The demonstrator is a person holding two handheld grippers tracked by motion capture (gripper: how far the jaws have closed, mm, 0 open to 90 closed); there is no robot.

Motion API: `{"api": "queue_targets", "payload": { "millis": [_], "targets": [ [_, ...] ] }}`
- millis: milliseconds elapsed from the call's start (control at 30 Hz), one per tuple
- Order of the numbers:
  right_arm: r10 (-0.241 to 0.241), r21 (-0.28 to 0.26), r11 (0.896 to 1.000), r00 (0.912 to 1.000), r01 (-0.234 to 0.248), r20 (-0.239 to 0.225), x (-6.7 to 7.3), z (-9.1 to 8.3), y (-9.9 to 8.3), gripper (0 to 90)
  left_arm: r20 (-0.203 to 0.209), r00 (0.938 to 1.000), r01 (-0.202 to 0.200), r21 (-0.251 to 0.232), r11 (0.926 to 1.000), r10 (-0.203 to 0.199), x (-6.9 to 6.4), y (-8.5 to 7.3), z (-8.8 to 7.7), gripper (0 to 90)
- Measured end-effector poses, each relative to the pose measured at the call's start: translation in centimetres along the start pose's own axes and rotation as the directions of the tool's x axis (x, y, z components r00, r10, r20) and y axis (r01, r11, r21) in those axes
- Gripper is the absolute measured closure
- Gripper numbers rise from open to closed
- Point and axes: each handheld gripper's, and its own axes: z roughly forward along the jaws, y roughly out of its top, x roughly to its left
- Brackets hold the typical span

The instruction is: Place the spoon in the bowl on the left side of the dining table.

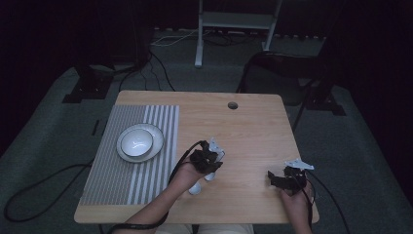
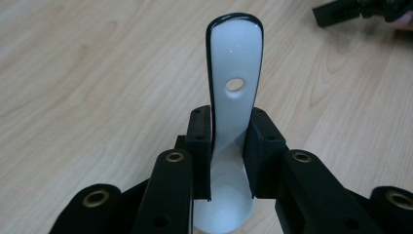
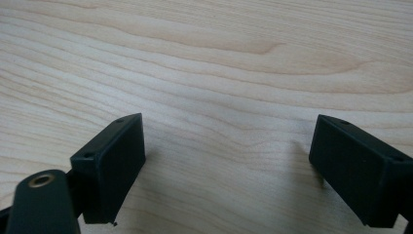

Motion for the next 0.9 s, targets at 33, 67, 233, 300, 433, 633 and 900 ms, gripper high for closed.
{"api": "queue_targets", "payload": {
  "millis": [33, 67, 233, 300, 433, 633, 900],
  "targets": [
    [0.0, 0.0, 1.0, 1.0, 0.0, 0.0, 0.0, 0.0, 0.0, 12.5, 0.0, 1.0, 0.0, 0.0, 1.0, 0.0, 0.0, 0.0, 0.0, 74.8],
    [0.001, 0.0, 1.0, 1.0, -0.001, 0.0, 0.0, 0.0, 0.0, 12.5, -0.008, 0.9999, 0.006, -0.008, 1.0, -0.006, 0.2, 0.0, -0.4, 74.8],
    [0.0, 0.0, 1.0, 1.0, 0.0, 0.0, 0.0, 0.0, 0.0, 12.5, -0.024, 0.9996, 0.015, -0.016, 0.9998, -0.015, 0.7, -0.2, -1.2, 74.8],
    [-0.001, 0.0, 1.0, 1.0, 0.001, 0.0, 0.0, 0.0, 0.0, 12.5, -0.034, 0.9993, 0.014, -0.018, 0.9997, -0.015, 1.1, -0.3, -1.6, 74.9],
    [-0.001, -0.001, 1.0, 1.0, 0.001, 0.0, 0.0, 0.0, 0.0, 12.6, -0.047, 0.9983, 0.035, -0.03, 0.999, -0.036, 1.7, -0.5, -2.4, 74.9],
    [-0.001, -0.001, 1.0, 1.0, 0.001, 0.0, 0.0, 0.0, 0.0, 12.6, -0.081, 0.9952, 0.052, -0.045, 0.9976, -0.056, 3.1, -0.9, -3.9, 74.9],
    [-0.001, -0.001, 1.0, 1.0, 0.001, 0.002, 0.0, 0.0, 0.0, 12.5, -0.126, 0.9872, 0.089, -0.073, 0.9934, -0.097, 5.3, -1.5, -6.0, 75.0]
  ]
}}
